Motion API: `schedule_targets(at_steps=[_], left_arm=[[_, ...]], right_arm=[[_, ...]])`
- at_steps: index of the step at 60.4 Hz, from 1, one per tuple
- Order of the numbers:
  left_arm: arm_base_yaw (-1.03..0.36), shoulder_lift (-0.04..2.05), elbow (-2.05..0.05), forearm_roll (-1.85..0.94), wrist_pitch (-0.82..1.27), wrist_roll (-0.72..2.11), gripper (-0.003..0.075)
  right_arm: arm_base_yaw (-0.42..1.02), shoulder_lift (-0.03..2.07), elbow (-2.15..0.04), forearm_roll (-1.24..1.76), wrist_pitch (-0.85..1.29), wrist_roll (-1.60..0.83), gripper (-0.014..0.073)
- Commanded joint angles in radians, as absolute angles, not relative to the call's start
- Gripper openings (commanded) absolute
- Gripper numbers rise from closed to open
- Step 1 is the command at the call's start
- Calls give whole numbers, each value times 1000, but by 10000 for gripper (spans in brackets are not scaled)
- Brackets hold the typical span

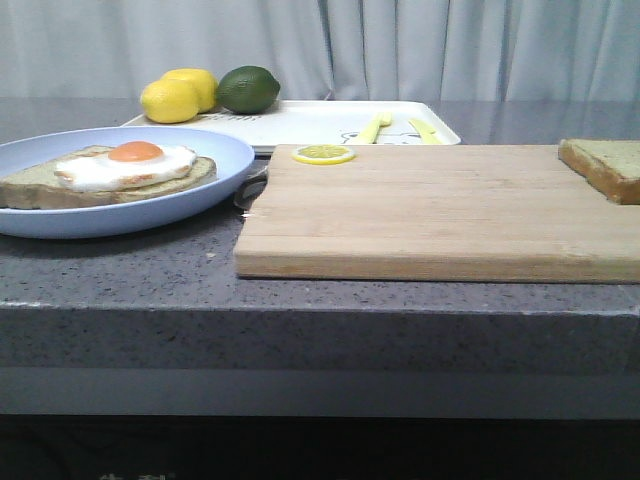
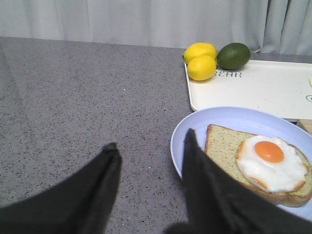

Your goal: Place bread and move sandwich to tray

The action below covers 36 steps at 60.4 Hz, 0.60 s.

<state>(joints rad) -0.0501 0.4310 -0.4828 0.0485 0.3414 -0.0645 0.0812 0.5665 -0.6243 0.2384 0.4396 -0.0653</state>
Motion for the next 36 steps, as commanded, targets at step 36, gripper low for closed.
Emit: schedule_targets(at_steps=[36], left_arm=[[-49,442,-521,50,254,-68,568]], right_arm=[[-152,1140,-1054,167,802,-64,594]])
